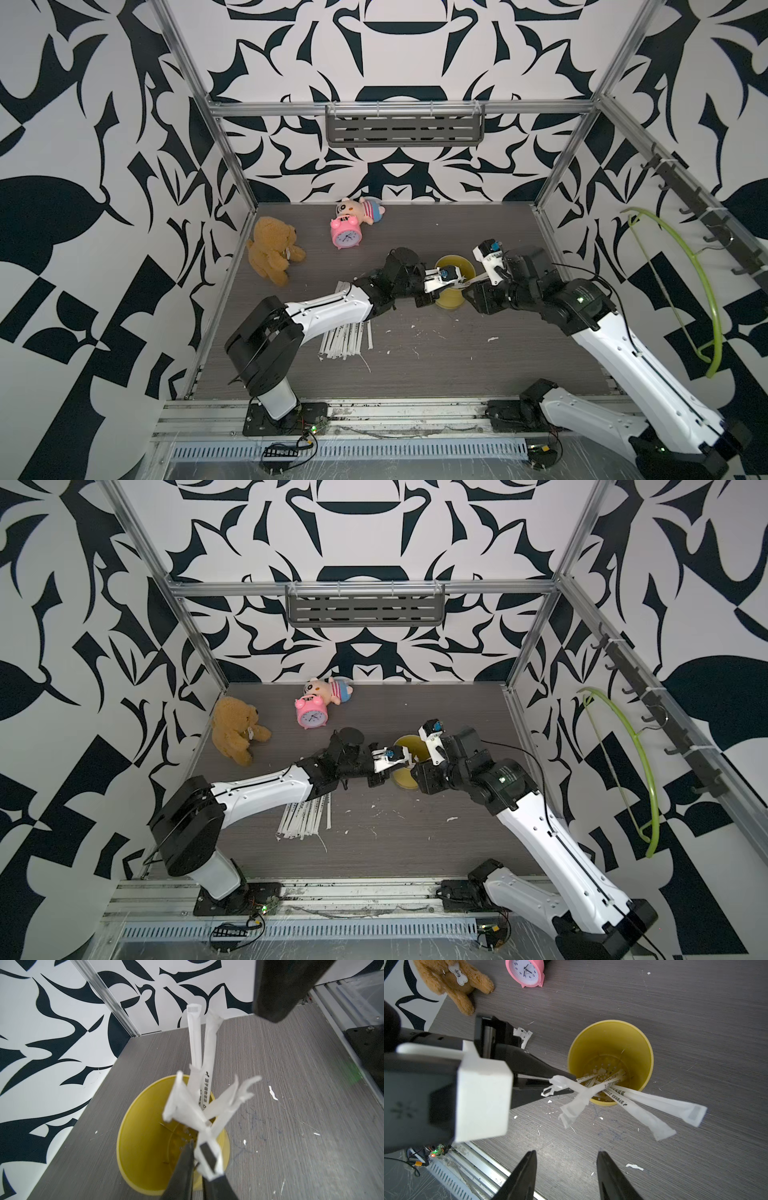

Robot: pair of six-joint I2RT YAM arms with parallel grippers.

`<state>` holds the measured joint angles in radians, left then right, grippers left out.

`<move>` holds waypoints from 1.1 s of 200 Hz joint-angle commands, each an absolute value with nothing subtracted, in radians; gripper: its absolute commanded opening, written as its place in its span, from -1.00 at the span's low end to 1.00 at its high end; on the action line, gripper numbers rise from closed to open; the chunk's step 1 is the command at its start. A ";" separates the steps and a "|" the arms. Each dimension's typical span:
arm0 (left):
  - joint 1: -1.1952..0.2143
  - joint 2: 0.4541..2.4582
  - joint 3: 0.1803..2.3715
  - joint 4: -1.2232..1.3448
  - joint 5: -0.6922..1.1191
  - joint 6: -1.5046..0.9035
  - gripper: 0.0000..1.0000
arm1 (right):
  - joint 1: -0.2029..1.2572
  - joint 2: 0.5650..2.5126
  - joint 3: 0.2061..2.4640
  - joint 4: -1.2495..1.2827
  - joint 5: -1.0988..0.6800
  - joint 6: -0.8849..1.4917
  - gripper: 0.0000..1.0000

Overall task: Take the straws out of the storage container
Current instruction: Pick up the straw from the container.

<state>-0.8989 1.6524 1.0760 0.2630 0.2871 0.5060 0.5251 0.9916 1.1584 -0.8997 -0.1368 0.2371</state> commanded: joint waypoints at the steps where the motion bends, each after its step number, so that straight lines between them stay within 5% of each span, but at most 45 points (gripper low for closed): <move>1: -0.902 1.593 1.074 0.249 0.297 0.516 -0.73 | 0.526 0.971 1.201 -0.874 -0.121 0.229 0.03; 120: -0.902 1.355 1.123 -0.037 0.290 0.509 -0.76 | 0.526 0.991 1.356 -0.907 -0.103 0.218 -0.03; 220: -0.902 1.100 1.117 -0.158 0.286 0.371 -0.77 | 0.582 1.041 1.361 -0.761 -0.433 0.241 -0.02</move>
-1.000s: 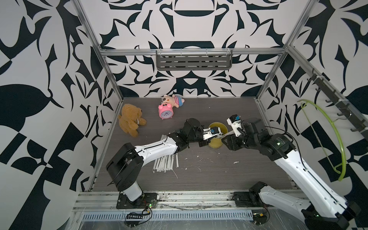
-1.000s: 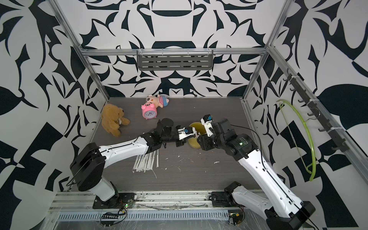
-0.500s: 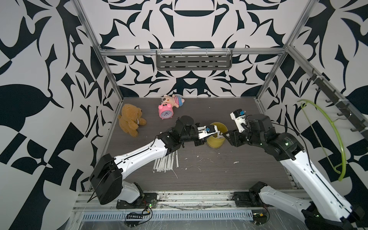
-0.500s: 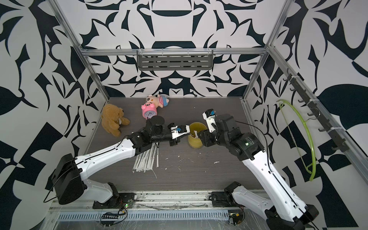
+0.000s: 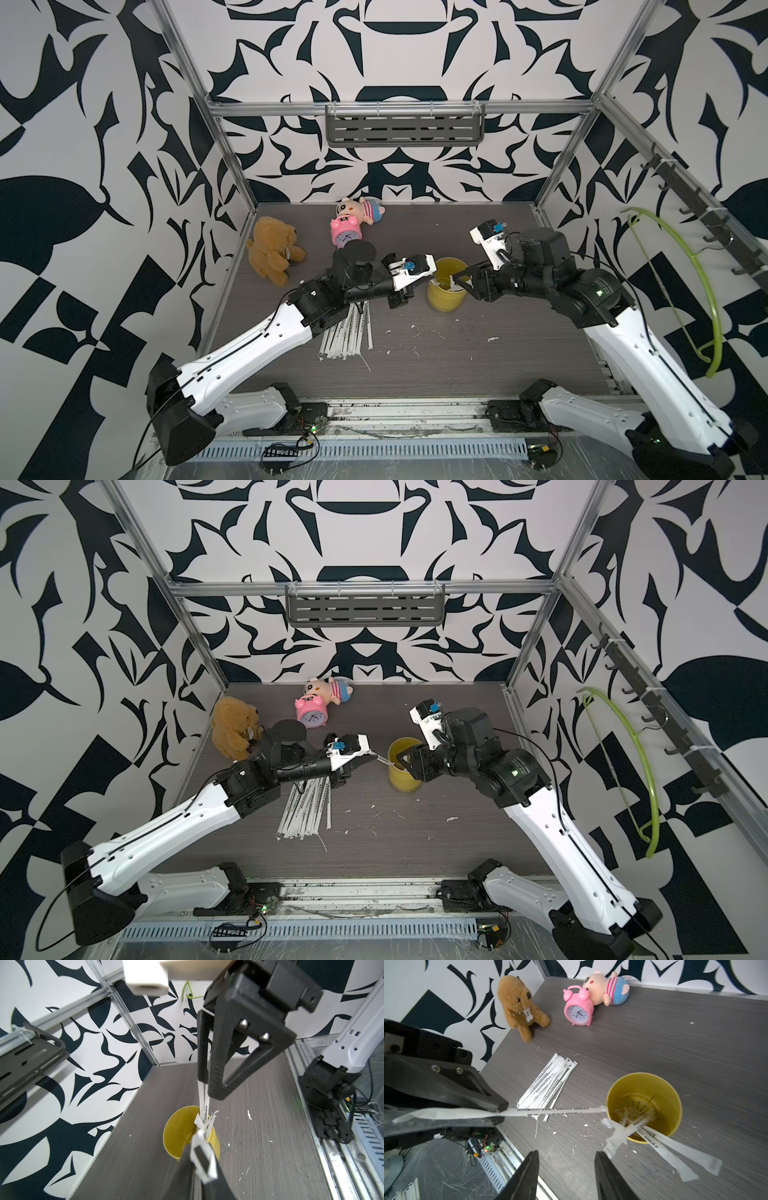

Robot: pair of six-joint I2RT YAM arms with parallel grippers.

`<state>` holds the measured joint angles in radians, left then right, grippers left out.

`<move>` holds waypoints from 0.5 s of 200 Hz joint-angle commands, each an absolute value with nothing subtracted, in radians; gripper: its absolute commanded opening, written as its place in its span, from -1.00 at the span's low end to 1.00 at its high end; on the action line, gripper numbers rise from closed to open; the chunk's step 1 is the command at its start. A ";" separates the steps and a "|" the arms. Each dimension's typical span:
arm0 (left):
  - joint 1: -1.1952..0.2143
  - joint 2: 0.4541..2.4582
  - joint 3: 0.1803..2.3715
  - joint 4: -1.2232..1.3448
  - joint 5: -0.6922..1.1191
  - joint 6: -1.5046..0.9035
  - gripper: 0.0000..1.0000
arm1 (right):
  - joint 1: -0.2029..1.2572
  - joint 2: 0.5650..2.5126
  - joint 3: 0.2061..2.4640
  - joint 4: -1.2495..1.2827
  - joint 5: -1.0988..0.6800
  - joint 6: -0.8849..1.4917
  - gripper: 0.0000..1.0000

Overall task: Take the straws out of the storage container
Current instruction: Pick up the straw from the container, then place the straw at the center of the board.

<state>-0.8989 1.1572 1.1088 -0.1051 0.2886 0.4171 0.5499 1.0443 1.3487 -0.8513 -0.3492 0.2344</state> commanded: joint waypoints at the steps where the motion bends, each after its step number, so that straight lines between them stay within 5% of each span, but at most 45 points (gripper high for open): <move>1: -0.902 1.097 1.116 -0.159 0.284 0.370 -0.77 | 0.583 1.041 1.361 -0.759 -0.433 0.241 -0.02; 100: -0.863 0.972 1.189 -0.736 0.087 0.099 -0.75 | 0.806 1.246 1.389 -0.715 -0.361 0.238 -0.09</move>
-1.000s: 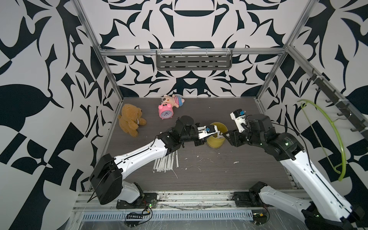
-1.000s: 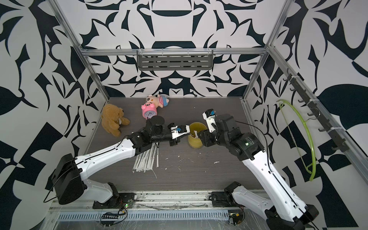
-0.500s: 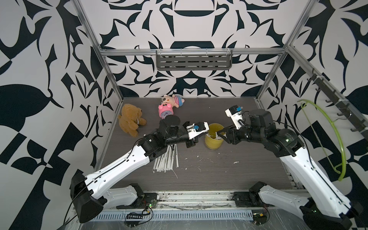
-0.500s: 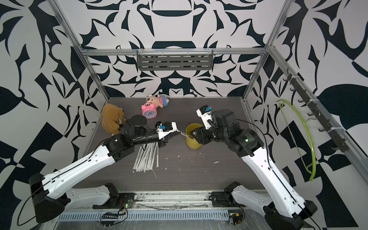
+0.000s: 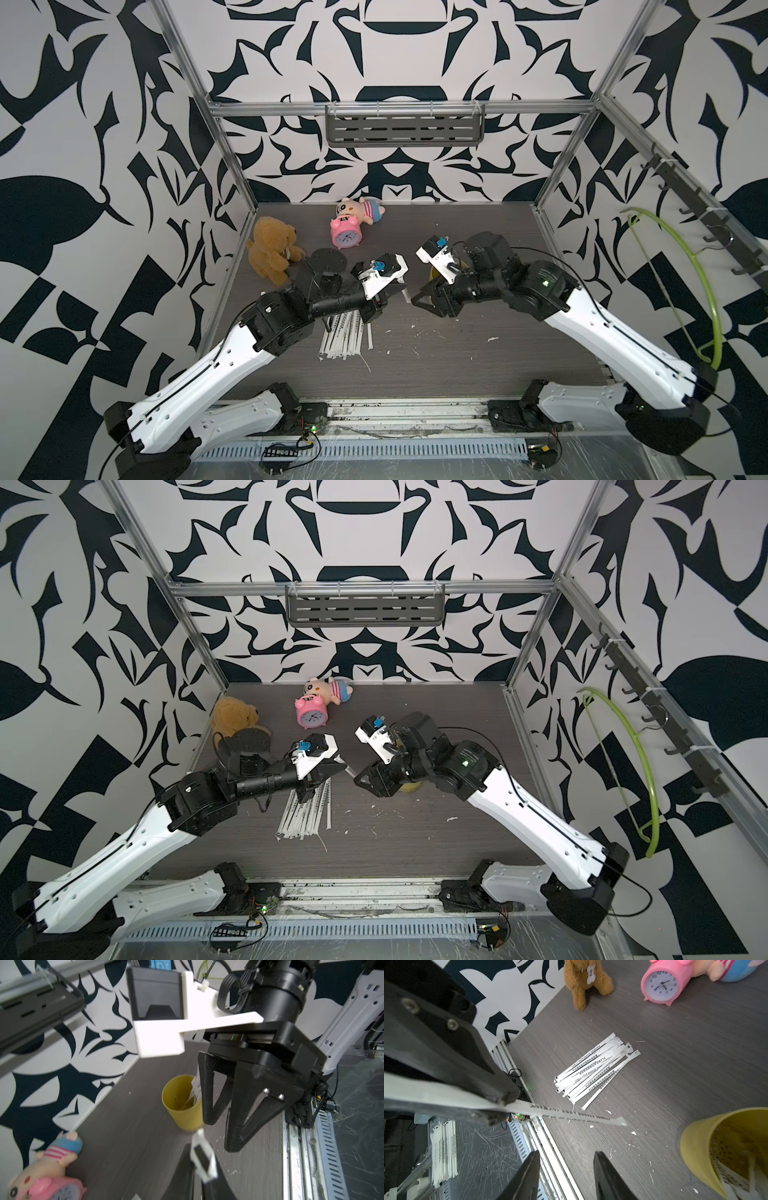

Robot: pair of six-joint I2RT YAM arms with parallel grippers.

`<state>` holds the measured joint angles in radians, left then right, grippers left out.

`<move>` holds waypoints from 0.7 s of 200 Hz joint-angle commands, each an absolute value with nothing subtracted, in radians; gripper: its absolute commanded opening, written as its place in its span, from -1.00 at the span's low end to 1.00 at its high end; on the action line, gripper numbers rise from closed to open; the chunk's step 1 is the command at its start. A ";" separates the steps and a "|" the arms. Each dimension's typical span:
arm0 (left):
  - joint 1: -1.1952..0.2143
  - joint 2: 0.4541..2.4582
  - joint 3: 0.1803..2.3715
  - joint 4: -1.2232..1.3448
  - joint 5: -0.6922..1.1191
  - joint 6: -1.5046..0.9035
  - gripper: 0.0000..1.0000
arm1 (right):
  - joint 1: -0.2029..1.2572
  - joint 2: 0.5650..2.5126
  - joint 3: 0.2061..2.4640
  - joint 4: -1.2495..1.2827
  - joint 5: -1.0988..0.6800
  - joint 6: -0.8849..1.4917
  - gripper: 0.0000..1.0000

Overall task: Take the straws out of the storage container
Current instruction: Place the straw at the center of the board.

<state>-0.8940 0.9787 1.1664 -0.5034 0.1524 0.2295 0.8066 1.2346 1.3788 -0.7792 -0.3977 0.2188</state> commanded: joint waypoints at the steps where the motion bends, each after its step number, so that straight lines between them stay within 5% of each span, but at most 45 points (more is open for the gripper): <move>1: -0.858 0.971 1.189 -0.741 0.088 0.096 -0.75 | 0.807 1.246 1.388 -0.715 -0.358 0.238 -0.09; 76: -0.415 1.177 1.186 -0.973 0.444 0.003 -0.79 | 0.814 1.374 1.410 -0.723 -0.345 0.312 -0.14; 140: -0.383 1.480 1.251 -1.000 0.475 0.011 -0.78 | 0.852 1.556 1.463 -0.864 -0.288 0.370 -0.09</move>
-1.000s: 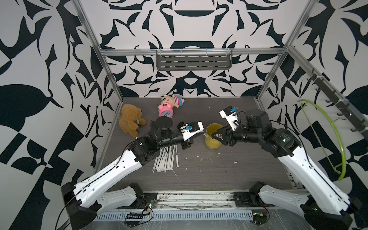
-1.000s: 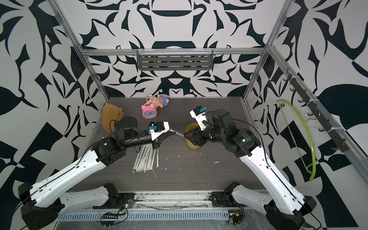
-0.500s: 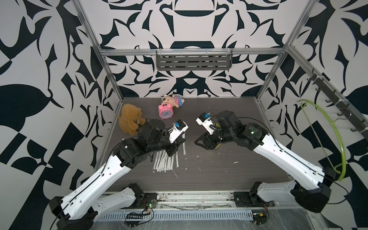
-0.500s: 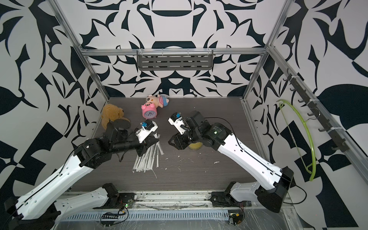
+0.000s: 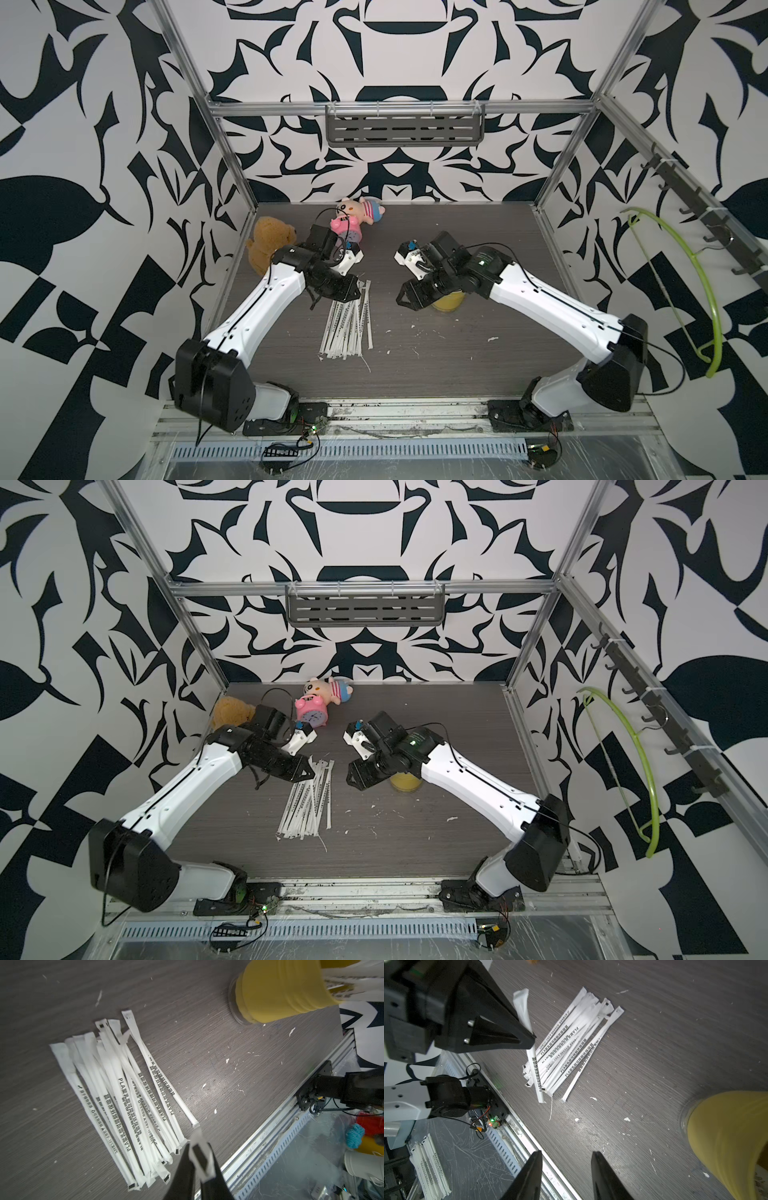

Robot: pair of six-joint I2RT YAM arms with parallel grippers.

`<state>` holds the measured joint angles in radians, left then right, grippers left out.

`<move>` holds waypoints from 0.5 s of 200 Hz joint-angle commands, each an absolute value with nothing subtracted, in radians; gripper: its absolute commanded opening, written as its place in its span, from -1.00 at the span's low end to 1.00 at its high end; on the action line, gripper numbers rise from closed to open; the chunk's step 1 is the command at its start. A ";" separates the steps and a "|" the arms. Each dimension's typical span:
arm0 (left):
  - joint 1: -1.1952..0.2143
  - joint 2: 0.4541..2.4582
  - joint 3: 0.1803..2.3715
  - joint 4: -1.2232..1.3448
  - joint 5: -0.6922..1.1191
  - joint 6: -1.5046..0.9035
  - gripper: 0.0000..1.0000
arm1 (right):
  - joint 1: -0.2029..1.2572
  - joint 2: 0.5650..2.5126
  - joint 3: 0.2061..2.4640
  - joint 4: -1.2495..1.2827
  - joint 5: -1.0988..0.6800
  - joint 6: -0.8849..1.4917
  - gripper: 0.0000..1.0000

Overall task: Take the straws out of the storage container
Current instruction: Place the straw at the center of the board.

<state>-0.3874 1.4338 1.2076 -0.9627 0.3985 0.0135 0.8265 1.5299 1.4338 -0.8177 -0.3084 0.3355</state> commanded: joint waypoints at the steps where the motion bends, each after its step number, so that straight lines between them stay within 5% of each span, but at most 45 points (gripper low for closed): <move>1: -0.383 1.483 1.252 -0.999 0.476 0.011 -0.78 | 0.854 1.557 1.462 -0.862 -0.288 0.371 -0.09; 100: -0.383 1.743 1.406 -1.146 0.418 0.050 -0.85 | 0.879 1.611 1.437 -0.757 -0.316 0.390 -0.04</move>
<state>-0.3862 1.7142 1.3533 -1.0821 0.4034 0.0242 0.8795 1.6184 1.4319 -0.7853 -0.3031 0.3832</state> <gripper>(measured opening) 0.072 0.477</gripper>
